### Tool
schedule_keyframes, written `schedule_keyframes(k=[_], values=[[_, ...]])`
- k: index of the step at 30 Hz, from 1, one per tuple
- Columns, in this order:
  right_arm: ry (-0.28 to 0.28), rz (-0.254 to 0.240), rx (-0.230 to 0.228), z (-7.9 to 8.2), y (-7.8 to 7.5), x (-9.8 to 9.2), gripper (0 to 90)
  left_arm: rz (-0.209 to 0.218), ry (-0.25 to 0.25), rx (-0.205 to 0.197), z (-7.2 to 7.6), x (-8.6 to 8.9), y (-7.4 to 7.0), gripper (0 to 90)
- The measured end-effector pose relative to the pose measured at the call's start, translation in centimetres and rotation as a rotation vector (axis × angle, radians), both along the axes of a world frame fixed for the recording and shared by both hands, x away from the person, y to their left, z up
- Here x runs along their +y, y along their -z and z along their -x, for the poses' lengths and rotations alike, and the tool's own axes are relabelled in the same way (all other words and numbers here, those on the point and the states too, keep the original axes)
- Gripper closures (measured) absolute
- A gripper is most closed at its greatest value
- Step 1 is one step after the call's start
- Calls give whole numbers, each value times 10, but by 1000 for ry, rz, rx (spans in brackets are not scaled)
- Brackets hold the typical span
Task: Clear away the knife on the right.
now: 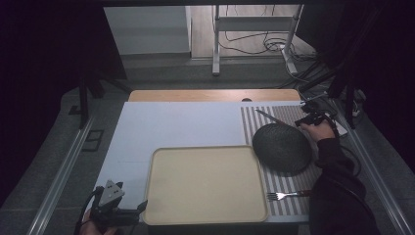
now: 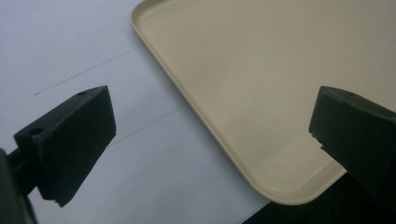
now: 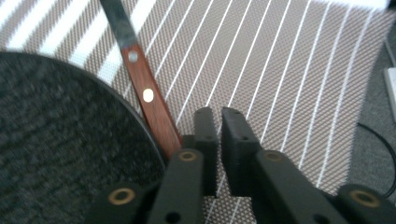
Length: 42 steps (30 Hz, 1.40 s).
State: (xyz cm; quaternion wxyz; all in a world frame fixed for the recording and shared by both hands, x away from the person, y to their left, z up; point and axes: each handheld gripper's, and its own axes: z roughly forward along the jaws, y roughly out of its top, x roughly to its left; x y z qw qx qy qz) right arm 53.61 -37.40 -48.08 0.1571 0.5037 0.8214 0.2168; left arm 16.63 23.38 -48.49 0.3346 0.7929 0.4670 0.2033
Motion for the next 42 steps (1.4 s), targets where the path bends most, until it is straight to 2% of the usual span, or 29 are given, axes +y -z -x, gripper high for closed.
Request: schedule_keyframes(k=[1, 3, 4, 7, 8, 9, 10, 14, 15, 16, 21, 23, 30, 37, 38, 42], values=[[10, -12, -14, 0, -3, 1, 768, -1, 0, 0, 0, 0, 0, 5], [16, -16, -16, 0, -4, 1, 734, -2, 0, 0, 0, 0, 0, 5], [20, -26, -19, -1, -6, 2, 679, -3, -1, 1, 0, 0, 0, 5], [29, -26, -27, -1, -8, 3, 627, -5, -2, 0, 0, -1, 0, 6], [37, -32, -36, -3, -10, 5, 566, -6, -1, 0, 0, -1, 0, 6], [37, -32, -36, -3, -10, 5, 566, -7, -1, 0, 0, -1, 0, 6], [39, -34, -40, -4, -12, 8, 514, -7, -1, 1, 0, -1, 0, 6], [25, -29, -45, -6, -14, 16, 410, -7, -1, 1, 0, -1, 0, 7], [25, -29, -45, -6, -14, 16, 410, -8, -1, 1, 0, -1, 0, 7], [19, -31, -46, -8, -14, 21, 365, -7, -1, 1, 0, -1, 0, 7], [-4, -29, -46, -11, -12, 31, 280, -8, -1, 2, 0, -1, 0, 7], [-16, -25, -47, -13, -11, 37, 212, -8, -2, 1, 0, -1, 0, 7], [-46, -28, -35, -20, -10, 48, 133, -3, -4, 2, 0, 0, 0, 6], [-48, -4, -7, -28, 0, 54, 127, -3, -4, 2, 0, 0, 0, 7], [-49, 5, 5, -31, 5, 55, 135, -2, -4, 2, 0, 0, 0, 6], [-43, 1, 16, -35, 9, 54, 154, -2, -3, 1, 0, 0, 0, 6]])
